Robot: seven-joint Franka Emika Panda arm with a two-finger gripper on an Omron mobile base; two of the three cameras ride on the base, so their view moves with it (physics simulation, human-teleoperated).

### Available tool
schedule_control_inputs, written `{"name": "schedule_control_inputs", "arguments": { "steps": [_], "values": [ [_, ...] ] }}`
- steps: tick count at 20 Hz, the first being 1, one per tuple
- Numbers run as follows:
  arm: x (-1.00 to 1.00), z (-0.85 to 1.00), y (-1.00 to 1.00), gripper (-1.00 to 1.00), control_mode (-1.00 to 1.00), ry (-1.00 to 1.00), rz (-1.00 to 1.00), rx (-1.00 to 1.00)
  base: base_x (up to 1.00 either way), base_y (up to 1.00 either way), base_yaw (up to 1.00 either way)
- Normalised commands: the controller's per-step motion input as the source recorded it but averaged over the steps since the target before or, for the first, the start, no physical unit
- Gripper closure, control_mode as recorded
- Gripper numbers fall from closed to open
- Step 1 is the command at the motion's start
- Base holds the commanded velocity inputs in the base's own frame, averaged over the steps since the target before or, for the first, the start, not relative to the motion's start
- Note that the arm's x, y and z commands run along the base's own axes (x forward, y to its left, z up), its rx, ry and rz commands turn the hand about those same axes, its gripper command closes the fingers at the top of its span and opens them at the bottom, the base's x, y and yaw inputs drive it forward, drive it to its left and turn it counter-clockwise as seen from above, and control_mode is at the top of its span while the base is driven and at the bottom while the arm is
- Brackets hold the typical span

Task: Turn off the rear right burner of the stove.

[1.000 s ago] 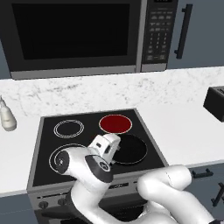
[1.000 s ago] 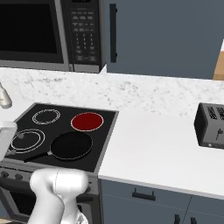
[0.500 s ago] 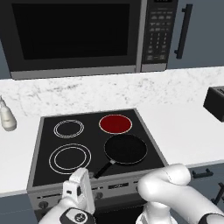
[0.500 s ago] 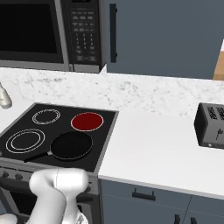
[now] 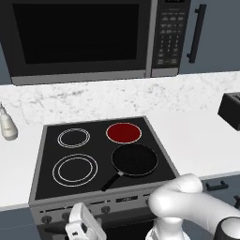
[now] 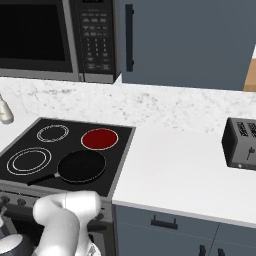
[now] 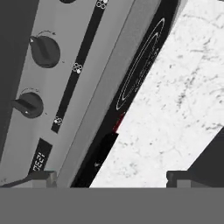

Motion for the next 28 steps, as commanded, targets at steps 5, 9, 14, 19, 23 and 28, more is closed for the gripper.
{"name": "schedule_control_inputs", "arguments": {
  "steps": [5,9,14,19,23,28],
  "values": [
    [0.34,-0.42,0.01,-1.0,-1.0,0.04,0.24,-0.04,0.0,0.0,0.0],
    [0.28,-0.44,0.13,-1.0,-1.0,0.01,0.18,0.0,0.0,0.0,0.0],
    [0.2,-0.42,0.36,-1.0,-1.0,0.0,0.03,0.0,0.0,0.0,0.0],
    [0.05,-0.36,0.48,-1.0,-1.0,0.0,0.0,0.0,0.0,0.0,0.0],
    [-0.02,-0.47,0.33,-1.0,-1.0,-0.03,0.0,0.0,0.0,0.0,0.0],
    [-0.03,-0.42,-0.02,-1.0,-1.0,-0.09,0.0,0.0,0.0,0.0,0.0]
  ]
}}
